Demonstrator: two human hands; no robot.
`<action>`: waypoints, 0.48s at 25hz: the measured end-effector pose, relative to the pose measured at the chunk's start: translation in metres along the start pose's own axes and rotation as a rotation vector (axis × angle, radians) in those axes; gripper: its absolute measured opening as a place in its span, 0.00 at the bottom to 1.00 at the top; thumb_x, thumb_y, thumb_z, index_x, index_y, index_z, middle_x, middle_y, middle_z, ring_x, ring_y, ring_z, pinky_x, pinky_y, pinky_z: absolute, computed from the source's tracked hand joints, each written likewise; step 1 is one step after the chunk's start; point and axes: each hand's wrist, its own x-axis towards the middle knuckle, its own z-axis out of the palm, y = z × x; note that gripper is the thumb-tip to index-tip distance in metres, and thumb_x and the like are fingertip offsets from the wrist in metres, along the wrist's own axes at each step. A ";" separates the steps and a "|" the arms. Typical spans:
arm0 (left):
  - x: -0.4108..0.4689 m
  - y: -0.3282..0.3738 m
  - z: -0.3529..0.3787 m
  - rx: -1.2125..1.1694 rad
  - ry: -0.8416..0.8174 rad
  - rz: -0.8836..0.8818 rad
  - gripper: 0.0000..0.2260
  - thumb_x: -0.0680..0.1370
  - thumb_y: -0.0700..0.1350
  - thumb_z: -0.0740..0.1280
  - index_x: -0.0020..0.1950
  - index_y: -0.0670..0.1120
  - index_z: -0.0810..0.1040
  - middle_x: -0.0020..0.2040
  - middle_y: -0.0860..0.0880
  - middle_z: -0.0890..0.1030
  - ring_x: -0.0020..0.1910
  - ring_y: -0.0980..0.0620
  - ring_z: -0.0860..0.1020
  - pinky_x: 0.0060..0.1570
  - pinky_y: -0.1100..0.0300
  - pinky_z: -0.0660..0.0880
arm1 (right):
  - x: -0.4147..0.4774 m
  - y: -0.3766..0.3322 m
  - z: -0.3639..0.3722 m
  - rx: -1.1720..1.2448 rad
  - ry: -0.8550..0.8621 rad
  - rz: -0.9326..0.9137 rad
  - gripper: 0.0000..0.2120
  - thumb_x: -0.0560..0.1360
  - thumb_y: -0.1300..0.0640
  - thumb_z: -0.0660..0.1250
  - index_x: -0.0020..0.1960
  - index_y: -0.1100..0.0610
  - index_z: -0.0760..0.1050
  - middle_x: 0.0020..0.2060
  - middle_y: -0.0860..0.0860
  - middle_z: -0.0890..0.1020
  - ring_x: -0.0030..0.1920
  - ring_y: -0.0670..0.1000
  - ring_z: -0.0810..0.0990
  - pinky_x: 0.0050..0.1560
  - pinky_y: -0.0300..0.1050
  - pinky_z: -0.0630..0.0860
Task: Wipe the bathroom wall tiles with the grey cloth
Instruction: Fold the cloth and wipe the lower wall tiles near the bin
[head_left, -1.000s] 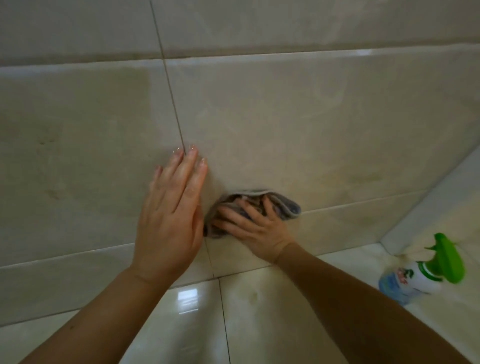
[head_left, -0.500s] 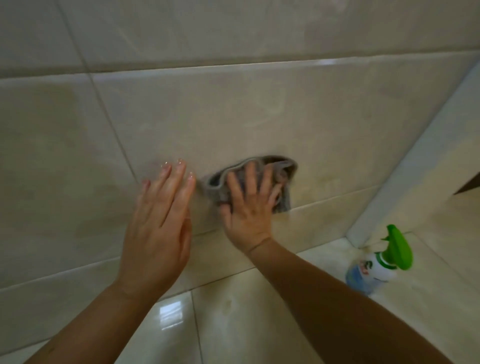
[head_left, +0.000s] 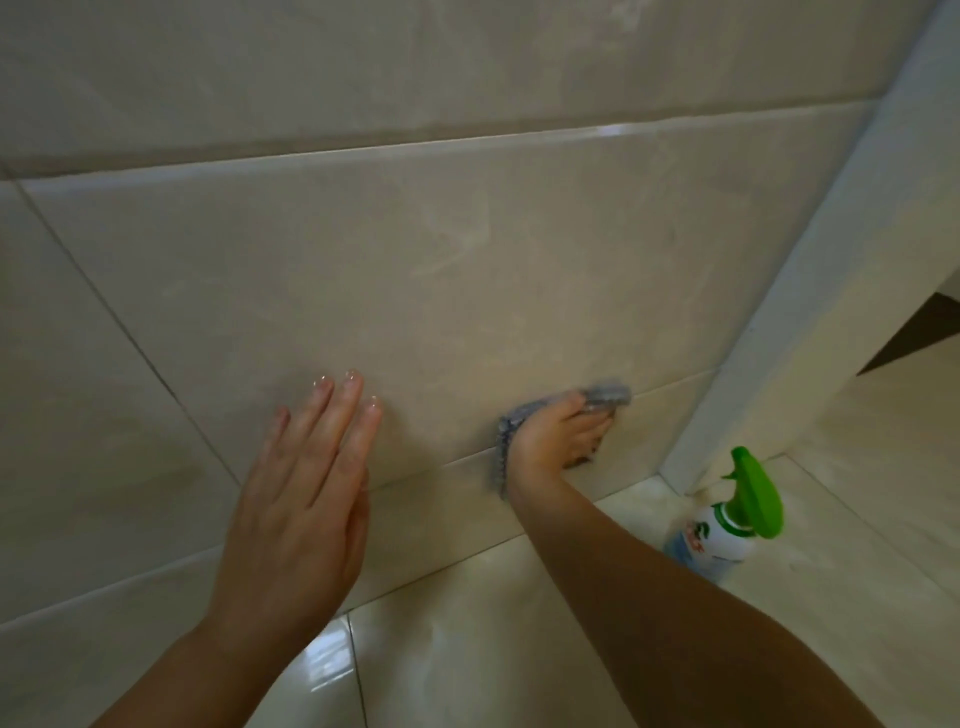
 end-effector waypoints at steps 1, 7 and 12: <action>0.005 0.004 0.004 0.000 0.001 -0.002 0.23 0.78 0.35 0.59 0.74 0.38 0.65 0.76 0.39 0.65 0.77 0.41 0.61 0.75 0.43 0.57 | 0.006 -0.015 -0.001 -0.035 0.006 -0.129 0.28 0.83 0.50 0.47 0.78 0.64 0.50 0.78 0.59 0.53 0.78 0.58 0.52 0.75 0.49 0.45; 0.027 0.024 0.020 0.055 -0.090 0.022 0.26 0.79 0.44 0.59 0.77 0.41 0.60 0.78 0.40 0.60 0.78 0.42 0.56 0.77 0.46 0.51 | 0.094 -0.042 -0.025 -0.075 0.104 -0.289 0.26 0.84 0.51 0.47 0.78 0.61 0.50 0.78 0.56 0.53 0.78 0.56 0.51 0.75 0.48 0.43; 0.040 0.037 0.029 0.076 -0.141 0.012 0.30 0.79 0.53 0.58 0.78 0.42 0.59 0.79 0.41 0.57 0.79 0.42 0.54 0.76 0.44 0.52 | 0.101 -0.050 -0.026 -0.072 0.121 -0.218 0.25 0.84 0.53 0.48 0.78 0.60 0.49 0.78 0.55 0.54 0.78 0.54 0.52 0.76 0.51 0.43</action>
